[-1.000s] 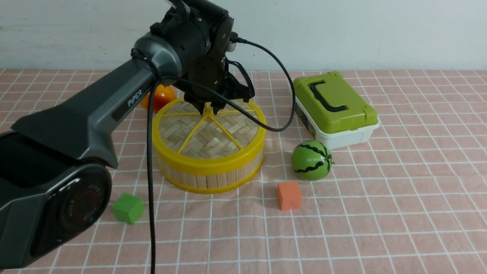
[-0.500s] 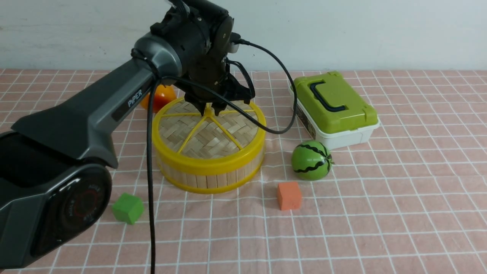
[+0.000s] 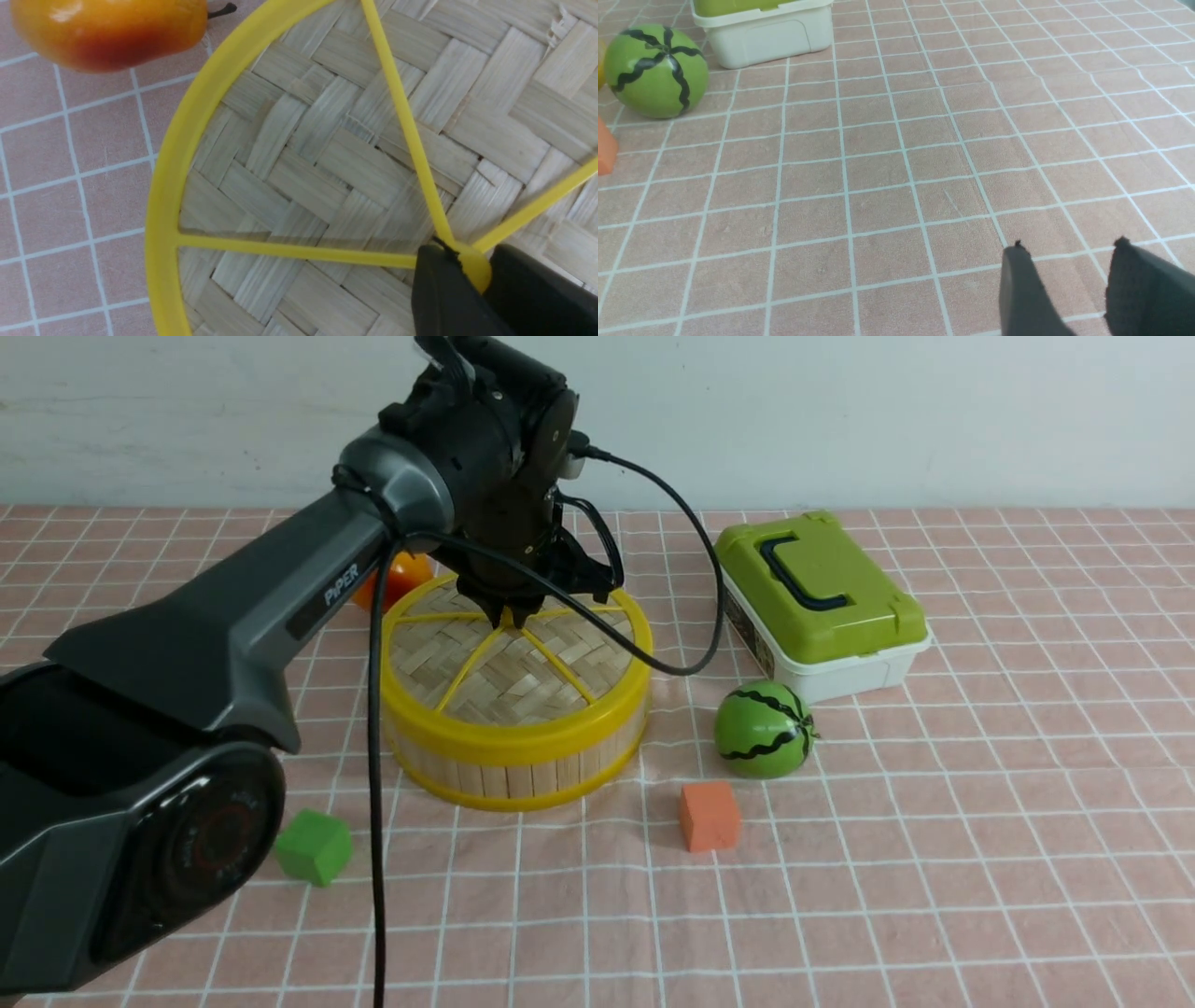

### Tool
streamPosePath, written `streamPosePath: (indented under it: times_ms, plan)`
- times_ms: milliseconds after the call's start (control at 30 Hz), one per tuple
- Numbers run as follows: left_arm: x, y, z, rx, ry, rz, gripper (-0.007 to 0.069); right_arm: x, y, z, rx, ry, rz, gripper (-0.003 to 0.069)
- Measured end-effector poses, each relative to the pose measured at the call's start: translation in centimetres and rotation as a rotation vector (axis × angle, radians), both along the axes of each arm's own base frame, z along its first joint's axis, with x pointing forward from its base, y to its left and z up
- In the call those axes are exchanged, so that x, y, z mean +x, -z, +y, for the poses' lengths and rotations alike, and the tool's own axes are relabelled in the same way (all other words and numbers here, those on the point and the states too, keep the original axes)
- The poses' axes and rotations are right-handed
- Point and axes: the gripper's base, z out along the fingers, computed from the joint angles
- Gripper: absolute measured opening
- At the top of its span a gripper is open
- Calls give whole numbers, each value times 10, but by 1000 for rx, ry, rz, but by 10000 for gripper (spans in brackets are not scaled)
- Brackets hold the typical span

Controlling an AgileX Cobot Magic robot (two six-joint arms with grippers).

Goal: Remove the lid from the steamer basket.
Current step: Use the left arm to lift the lid of the steamer, then use the left arm to place the steamer lid on the table

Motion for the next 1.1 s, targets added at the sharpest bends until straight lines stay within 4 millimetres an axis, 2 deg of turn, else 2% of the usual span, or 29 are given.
streamPosePath:
  times_ms: [100,200,367,433,467,500,533,600,633,667,767,833,933,967,1000,1033,1067,1100]
  plan:
    - [-2,-7,0,-12,1,-10,104,0,0,0,0,0,0,241]
    - [-8,-25,2,-33,-1,-29,104,0,0,0,0,0,0,241]
    - [-33,-106,20,-56,-15,-203,104,0,0,0,0,0,0,241]
    - [-51,-148,38,-45,-43,-301,104,0,0,0,0,0,0,241]
    - [-57,-162,47,-41,-58,-335,104,0,0,0,0,0,0,241]
    - [-60,-173,60,-41,-82,-363,104,0,0,0,0,0,0,241]
    - [-61,-174,62,-41,-87,-366,104,0,0,0,0,0,0,241]
    - [-57,-180,87,-35,-142,-376,104,0,0,0,0,0,0,241]
    - [-56,-179,92,-31,-155,-371,104,0,0,0,0,0,0,241]
    - [-51,-174,107,-20,-189,-355,104,0,0,0,0,0,0,241]
    - [-33,-137,159,5,-311,-228,104,0,0,0,0,0,0,241]
    - [-27,-109,180,22,-369,-138,104,0,0,0,0,0,0,241]
    - [-23,-69,196,30,-418,-50,104,0,0,0,0,0,0,241]
    - [-22,-67,196,27,-417,-56,104,0,0,0,0,0,0,241]
    - [-20,-51,197,19,-423,-47,104,0,0,0,0,0,0,241]
    - [-19,-46,196,16,-423,-46,104,0,0,0,0,0,0,241]
    - [-13,-26,194,-1,-419,-60,104,0,0,0,0,0,0,241]
    - [-12,-22,194,-1,-420,-56,104,0,0,0,0,0,0,241]
